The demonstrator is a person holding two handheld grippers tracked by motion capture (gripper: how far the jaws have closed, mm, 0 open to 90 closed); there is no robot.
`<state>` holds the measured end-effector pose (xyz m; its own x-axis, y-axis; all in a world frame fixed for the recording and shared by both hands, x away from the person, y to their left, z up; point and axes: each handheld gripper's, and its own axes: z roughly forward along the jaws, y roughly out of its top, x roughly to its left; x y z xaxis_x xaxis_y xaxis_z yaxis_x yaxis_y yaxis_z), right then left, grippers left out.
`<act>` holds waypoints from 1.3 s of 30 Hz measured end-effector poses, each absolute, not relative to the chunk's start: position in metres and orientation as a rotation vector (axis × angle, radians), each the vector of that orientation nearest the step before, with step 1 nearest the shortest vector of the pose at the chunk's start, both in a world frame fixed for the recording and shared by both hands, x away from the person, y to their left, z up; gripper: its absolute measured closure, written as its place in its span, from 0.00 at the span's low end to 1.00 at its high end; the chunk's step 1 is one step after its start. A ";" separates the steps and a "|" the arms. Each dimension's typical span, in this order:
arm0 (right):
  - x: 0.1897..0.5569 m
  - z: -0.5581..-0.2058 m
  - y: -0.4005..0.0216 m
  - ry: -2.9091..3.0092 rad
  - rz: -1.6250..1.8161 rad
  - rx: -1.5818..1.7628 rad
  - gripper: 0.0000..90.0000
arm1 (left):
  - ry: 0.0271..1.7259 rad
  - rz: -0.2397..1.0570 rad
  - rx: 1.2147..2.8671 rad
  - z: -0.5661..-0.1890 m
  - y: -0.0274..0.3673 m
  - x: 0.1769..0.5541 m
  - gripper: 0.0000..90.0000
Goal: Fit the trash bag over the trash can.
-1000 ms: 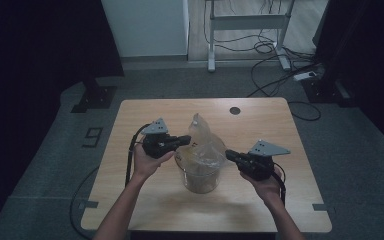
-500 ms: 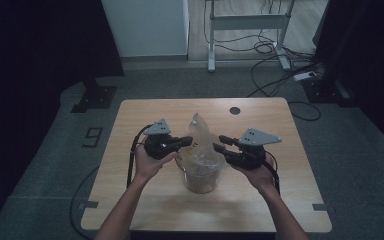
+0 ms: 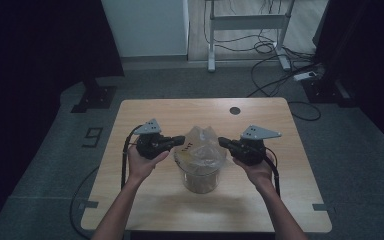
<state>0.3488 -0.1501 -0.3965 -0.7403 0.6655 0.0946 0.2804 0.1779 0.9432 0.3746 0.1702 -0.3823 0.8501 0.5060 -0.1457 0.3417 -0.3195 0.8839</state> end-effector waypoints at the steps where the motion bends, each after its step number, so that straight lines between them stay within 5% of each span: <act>1: 0.349 -0.396 -0.150 2.122 1.582 0.897 1.00 | 0.634 0.188 1.938 -0.384 0.172 0.376 1.00; 39: 0.389 -0.438 -0.153 2.060 1.404 1.054 1.00 | 0.786 0.214 1.928 -0.425 0.199 0.408 1.00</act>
<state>0.3888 -0.1533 -0.4375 -0.6179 0.7836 0.0647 0.3466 0.1976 0.9169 0.4076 0.1994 -0.4246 0.7729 0.6073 -0.1840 0.4297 -0.2875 0.8560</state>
